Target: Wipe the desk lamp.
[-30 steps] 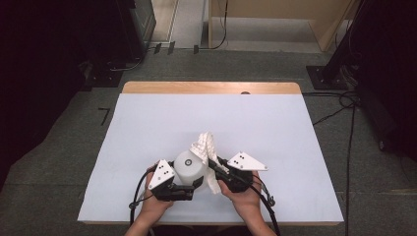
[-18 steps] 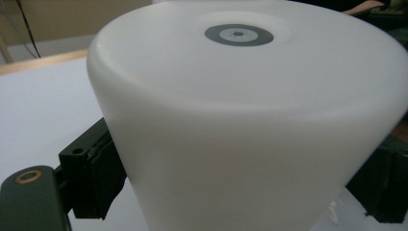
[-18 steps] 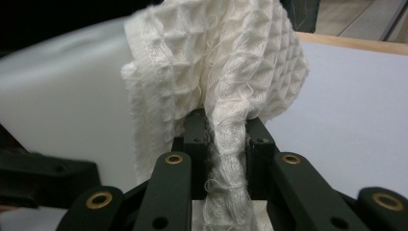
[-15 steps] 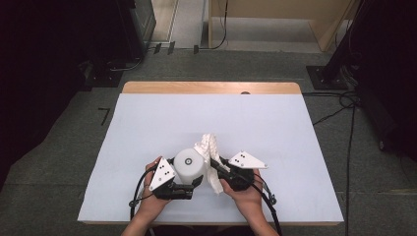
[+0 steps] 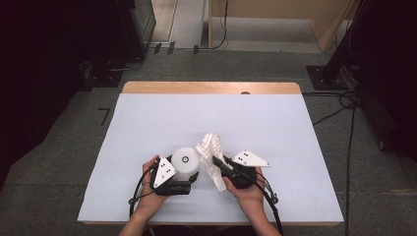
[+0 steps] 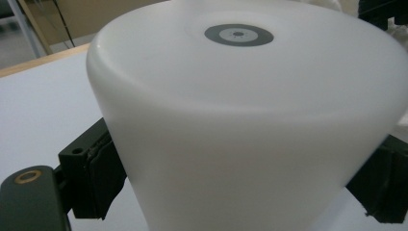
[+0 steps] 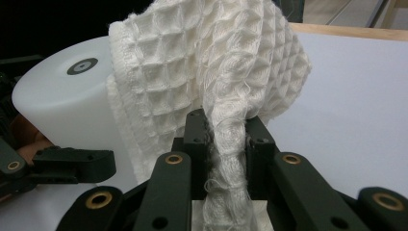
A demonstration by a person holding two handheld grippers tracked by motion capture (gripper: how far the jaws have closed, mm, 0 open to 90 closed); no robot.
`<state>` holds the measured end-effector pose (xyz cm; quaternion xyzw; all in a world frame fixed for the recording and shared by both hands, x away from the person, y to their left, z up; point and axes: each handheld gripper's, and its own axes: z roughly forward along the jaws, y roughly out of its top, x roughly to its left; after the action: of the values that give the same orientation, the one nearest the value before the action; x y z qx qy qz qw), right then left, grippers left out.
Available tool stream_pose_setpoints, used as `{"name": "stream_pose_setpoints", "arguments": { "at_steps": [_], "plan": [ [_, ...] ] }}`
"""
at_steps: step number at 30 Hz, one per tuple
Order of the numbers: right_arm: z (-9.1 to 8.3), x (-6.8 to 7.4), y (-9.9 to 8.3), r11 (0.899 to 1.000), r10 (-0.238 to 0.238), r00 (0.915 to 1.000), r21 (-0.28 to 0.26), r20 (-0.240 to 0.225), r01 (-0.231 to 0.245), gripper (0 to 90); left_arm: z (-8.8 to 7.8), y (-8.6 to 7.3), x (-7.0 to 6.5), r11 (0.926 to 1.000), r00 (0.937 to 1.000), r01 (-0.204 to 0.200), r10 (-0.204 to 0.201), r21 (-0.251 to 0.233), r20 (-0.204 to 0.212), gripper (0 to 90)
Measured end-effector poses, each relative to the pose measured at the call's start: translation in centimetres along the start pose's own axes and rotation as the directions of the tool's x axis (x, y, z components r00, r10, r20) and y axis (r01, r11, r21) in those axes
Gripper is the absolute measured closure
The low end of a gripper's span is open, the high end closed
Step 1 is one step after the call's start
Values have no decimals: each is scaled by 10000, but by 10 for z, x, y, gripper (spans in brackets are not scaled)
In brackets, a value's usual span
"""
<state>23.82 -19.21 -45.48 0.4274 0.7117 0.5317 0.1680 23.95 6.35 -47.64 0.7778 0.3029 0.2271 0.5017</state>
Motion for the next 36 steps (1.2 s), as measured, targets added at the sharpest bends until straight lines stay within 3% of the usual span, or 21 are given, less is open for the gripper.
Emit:
{"name": "stream_pose_setpoints", "arguments": {
  "at_steps": [2,4,5,8,9,12,15,18,20,24,26,27,28,31,34,36],
  "plan": [
    [0,-1,0,10000,-27,10000,20,11,27,765,-1,0,-1,9992,9991,389,-388,63,-172,82],
    [0,-1,0,10000,33,10000,41,5,-33,765,-3,1,-1,9937,9935,1110,-1114,-170,-252,68],
    [0,-2,0,10000,9,10000,2,36,-9,765,-4,2,-2,9914,9911,1283,-1292,-262,-323,57],
    [-1,-5,1,10000,40,10000,-57,72,-40,765,-5,6,-11,9904,9863,1322,-1354,-397,-940,6],
    [-1,-5,1,10000,53,10000,-43,80,-52,765,-4,7,-15,9880,9799,1506,-1538,-349,-1268,1],
    [-1,-4,0,10000,54,10000,29,77,-54,765,2,6,-27,9798,9493,2000,-1938,-2,-2475,0],
    [0,-2,0,10000,-7,10000,40,22,7,765,7,6,-35,9816,9383,1896,-1752,200,-2983,0],
    [1,0,-1,10000,-66,10000,50,-12,66,764,8,5,-34,9785,9338,2055,-1905,180,-3028,43],
    [1,1,-1,10000,-43,10000,60,-56,43,764,7,5,-32,9793,9360,2021,-1904,94,-2961,79],
    [0,3,1,10000,-63,9999,-51,-81,62,765,6,5,-28,9820,9486,1875,-1750,231,-2636,84],
    [-3,5,5,9997,-127,9999,-231,-103,124,764,4,6,-22,9808,9598,1930,-1833,259,-2126,85],
    [-5,6,7,9994,-133,9998,-320,-131,128,765,1,7,-17,9808,9689,1945,-1902,122,-1582,85],
    [-8,8,10,9987,-165,9997,-479,-157,157,764,-1,8,-16,9808,9726,1952,-1934,12,-1294,85],
    [-15,11,17,9961,-257,9994,-847,-228,237,765,-7,15,-12,9889,9888,1483,-1480,-130,168,85],
    [-18,17,20,9938,-447,9984,-1037,-360,407,765,-11,19,-13,9916,9877,1259,-1224,-306,971,85],
    [-17,21,20,9937,-526,9974,-1011,-486,475,765,-12,20,-15,9925,9869,1173,-1126,-348,1153,86]
  ]
}}
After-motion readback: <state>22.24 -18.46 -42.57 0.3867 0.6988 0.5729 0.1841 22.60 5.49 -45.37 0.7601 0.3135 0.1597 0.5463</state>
